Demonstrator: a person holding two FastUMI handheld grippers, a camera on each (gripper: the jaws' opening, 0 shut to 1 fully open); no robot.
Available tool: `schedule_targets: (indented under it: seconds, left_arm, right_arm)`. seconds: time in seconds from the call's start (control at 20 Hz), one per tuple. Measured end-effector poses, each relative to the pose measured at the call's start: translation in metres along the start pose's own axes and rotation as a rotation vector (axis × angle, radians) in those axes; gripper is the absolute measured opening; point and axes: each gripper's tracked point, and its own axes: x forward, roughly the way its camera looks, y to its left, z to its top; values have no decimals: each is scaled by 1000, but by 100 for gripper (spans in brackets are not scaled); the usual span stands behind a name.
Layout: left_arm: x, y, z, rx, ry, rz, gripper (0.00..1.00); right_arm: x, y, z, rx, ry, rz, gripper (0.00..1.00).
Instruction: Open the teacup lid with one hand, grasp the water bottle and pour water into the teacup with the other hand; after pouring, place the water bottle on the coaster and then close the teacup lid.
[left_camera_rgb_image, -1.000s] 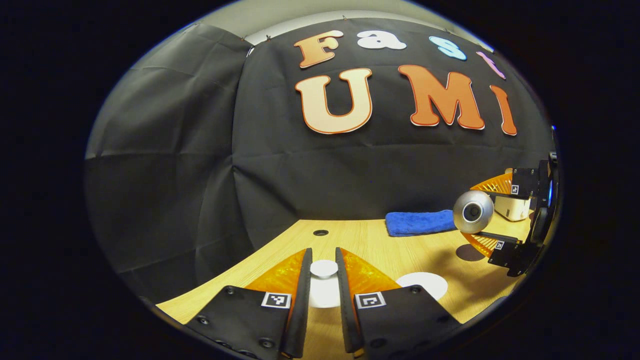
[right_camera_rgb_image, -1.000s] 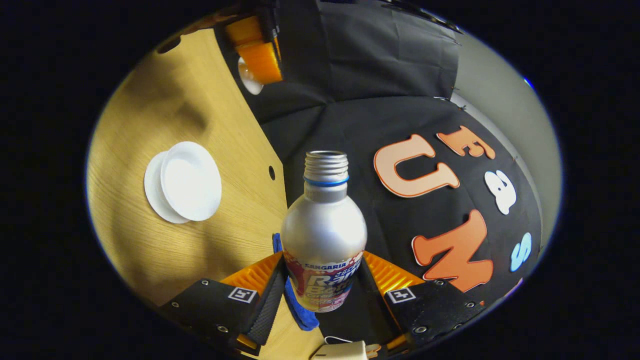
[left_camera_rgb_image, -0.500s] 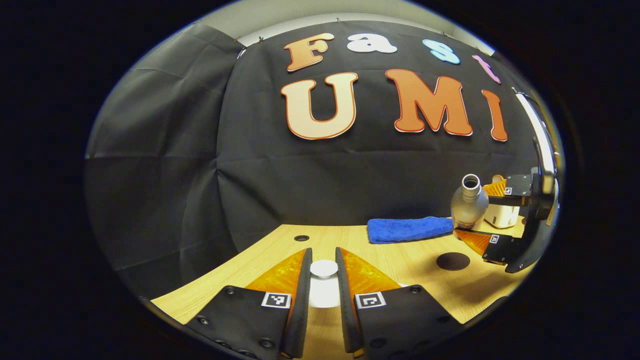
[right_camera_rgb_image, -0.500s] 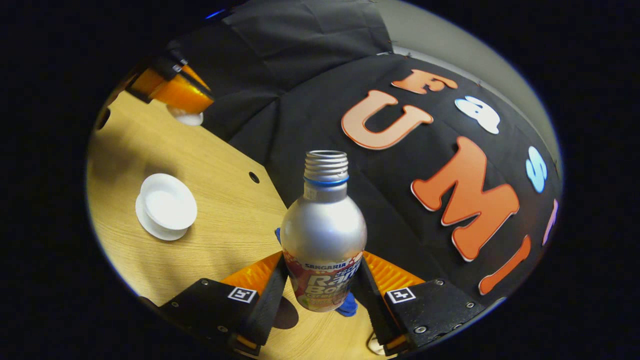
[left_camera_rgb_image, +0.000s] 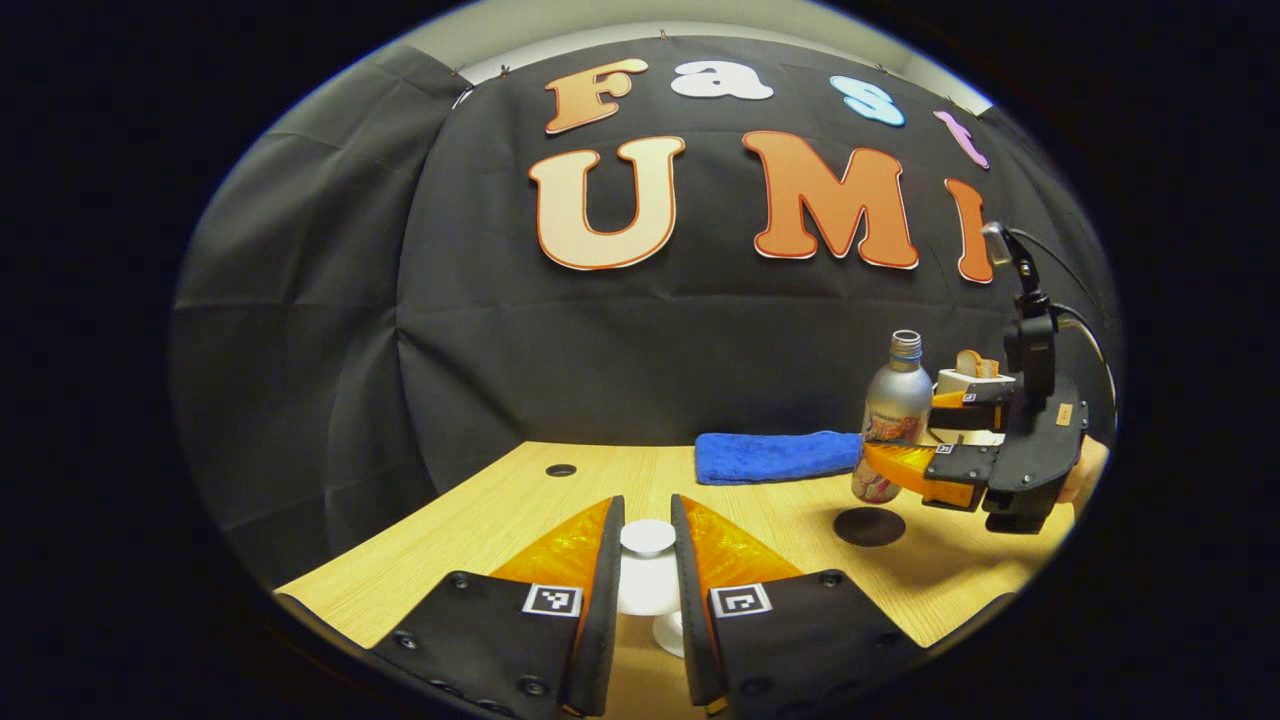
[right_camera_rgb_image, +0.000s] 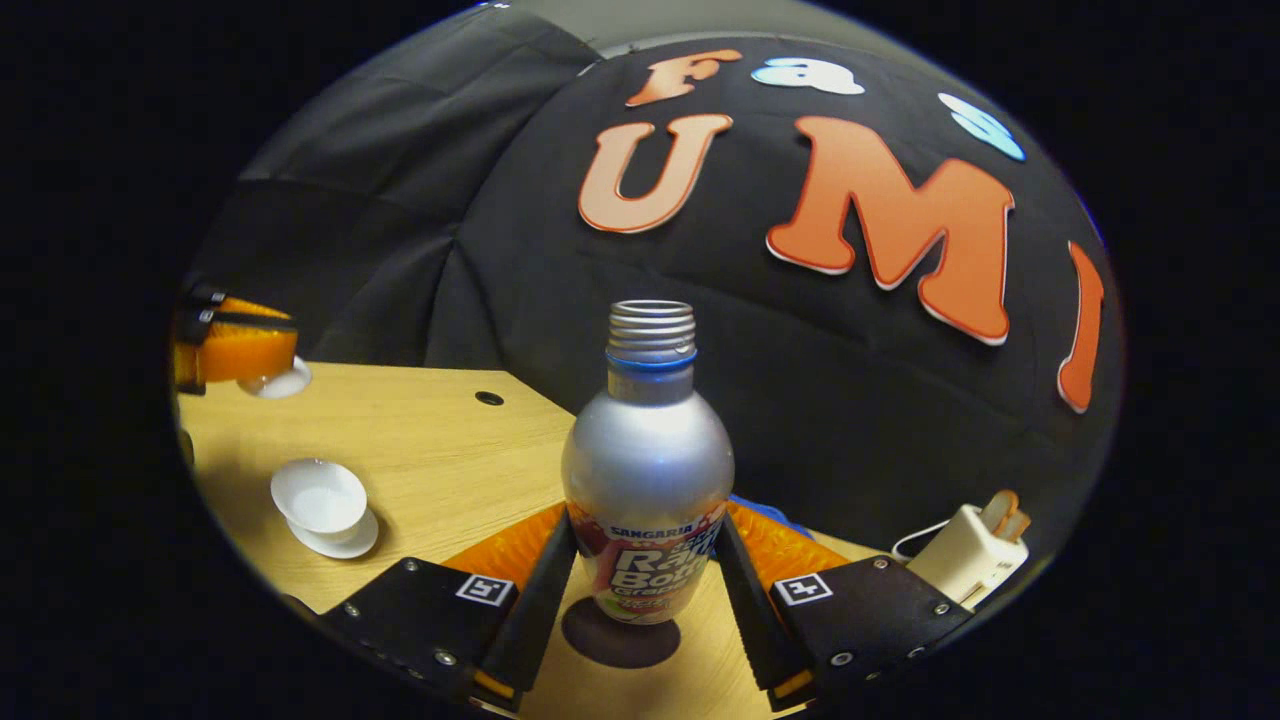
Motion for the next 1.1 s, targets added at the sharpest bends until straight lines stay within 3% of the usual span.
schedule_targets:
  seconds: [0.35,0.85,0.9,0.95,1.0,1.1]
  left_arm:
    - [7,-17,-19,-30,46,-47,33]
    - [20,-44,-44,-55,115,-99,33]
    - [21,-46,-50,-59,120,-107,29]
    - [23,-49,-54,-61,122,-114,33]
    - [24,-51,-60,-59,133,-117,29]
    - [28,-53,-72,-56,157,-117,33]
  right_arm:
    - [29,8,-46,219,121,44,80]
    - [31,13,-59,200,132,39,82]
    - [29,14,-58,199,125,47,84]
    - [27,15,-58,202,117,56,86]
    - [24,13,-56,203,116,56,88]
    - [23,14,-57,197,116,54,95]
